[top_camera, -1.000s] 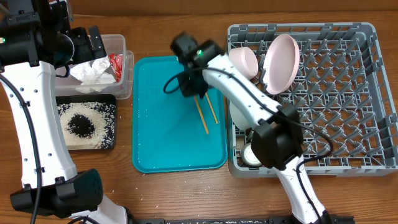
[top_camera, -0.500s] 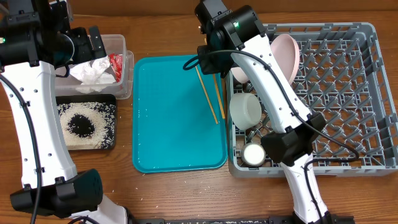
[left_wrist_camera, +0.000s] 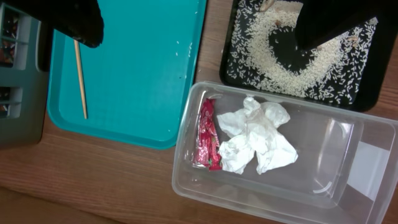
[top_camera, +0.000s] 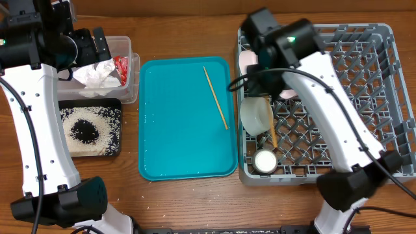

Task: Sort waste into correct bins and load items into the dishwasher
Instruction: 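Lower the chopstick into the rack slots and open the right gripper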

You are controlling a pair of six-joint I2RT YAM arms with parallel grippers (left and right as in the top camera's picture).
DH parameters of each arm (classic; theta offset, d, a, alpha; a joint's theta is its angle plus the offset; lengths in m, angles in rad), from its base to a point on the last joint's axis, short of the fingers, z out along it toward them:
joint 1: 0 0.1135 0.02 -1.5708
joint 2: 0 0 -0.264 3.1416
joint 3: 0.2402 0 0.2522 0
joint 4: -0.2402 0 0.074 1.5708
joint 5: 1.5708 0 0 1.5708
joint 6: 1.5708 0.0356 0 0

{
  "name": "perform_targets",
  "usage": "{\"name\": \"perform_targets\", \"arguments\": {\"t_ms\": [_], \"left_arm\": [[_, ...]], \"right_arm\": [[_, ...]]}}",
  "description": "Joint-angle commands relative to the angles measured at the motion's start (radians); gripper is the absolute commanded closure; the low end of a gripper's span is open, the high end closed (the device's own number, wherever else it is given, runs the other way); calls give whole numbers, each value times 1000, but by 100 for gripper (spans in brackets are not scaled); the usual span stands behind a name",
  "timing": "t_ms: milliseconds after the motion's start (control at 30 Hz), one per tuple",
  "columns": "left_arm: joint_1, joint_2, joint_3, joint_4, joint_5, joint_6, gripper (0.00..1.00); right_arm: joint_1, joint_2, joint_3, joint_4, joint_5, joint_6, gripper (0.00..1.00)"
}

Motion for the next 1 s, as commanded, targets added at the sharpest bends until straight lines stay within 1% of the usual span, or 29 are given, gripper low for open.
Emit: {"name": "perform_targets", "arguments": {"t_ms": [0,100,300,433,567,667,767,967], "left_arm": [[-6,10,16,1,-7,-14,0],[-11,10,16,1,-7,-14,0],[-13,10,16,1,-7,-14,0],[-13,10,16,1,-7,-14,0],[-13,10,16,1,-7,-14,0],[-13,10,16,1,-7,-14,0],[-11,10,16,1,-7,-14,0],[-11,10,16,1,-7,-14,0]], "right_arm": [[-39,-18,-117,31,139,24,96],[-59,-18,-233,99,193,-6,96],[-101,-18,-453,282,193,-126,96],[-133,-18,-516,337,192,-139,96],[-143,-18,-537,337,178,-140,96],[-143,-18,-537,325,151,-143,86],[-140,-18,-536,308,102,-165,74],[-140,-19,-483,261,50,-164,69]]}}
